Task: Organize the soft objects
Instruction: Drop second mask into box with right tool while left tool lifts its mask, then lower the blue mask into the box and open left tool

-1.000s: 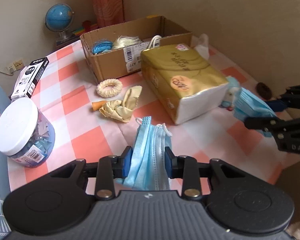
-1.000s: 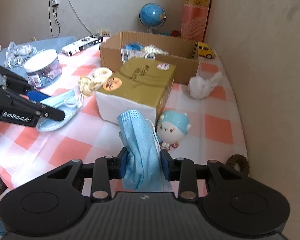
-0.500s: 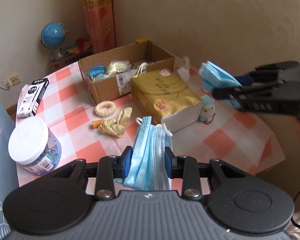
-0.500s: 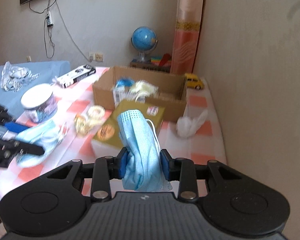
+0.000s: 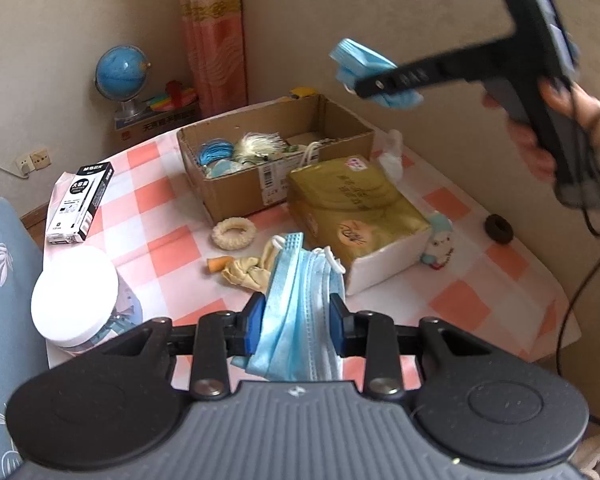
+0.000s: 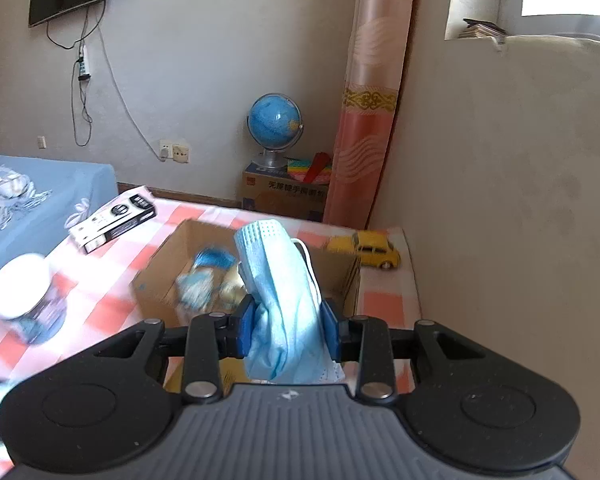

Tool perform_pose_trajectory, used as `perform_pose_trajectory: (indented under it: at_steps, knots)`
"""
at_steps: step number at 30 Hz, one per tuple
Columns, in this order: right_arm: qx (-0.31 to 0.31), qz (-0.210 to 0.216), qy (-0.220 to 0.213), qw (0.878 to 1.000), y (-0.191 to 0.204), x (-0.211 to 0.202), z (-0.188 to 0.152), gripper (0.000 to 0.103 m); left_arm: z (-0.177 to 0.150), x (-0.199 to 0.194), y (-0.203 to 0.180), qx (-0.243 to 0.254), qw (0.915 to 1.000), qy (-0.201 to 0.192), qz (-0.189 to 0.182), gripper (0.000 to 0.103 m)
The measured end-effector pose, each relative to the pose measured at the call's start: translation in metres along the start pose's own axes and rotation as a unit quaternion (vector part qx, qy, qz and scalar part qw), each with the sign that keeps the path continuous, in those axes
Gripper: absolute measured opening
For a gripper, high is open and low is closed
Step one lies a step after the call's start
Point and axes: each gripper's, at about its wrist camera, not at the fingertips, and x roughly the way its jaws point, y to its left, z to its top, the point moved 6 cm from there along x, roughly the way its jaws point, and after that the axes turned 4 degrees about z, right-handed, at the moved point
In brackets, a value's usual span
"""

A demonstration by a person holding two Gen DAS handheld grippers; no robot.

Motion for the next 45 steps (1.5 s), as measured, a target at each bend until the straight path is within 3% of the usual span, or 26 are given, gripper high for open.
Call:
perform_pose_trajectory:
  at_steps: [7,12,21,35,45]
  knots:
    - [0.003,-0.006,0.014,1.000,-0.017,0.060,0.033,0.041,0.009,0.012,0.008,-0.004,1.0000,0.005,0.005,0.032]
    - [0.010,-0.016,0.030,0.999,-0.026,0.097,0.039,0.077,0.017,0.019,0.008,0.002,1.0000,0.004,0.008,0.032]
    - [0.025,-0.009,0.048,0.999,-0.019,0.083,0.008,0.101,0.039,0.030,0.014,0.002,0.9999,-0.001,0.014,0.032]
    - [0.041,-0.014,0.057,0.997,0.006,-0.011,-0.063,0.103,0.130,0.058,0.024,-0.001,0.9992,-0.033,0.023,0.032]
    - [0.046,-0.002,0.064,0.997,0.012,-0.035,-0.091,0.103,0.171,0.097,0.026,-0.014,0.9986,-0.025,0.044,0.032]
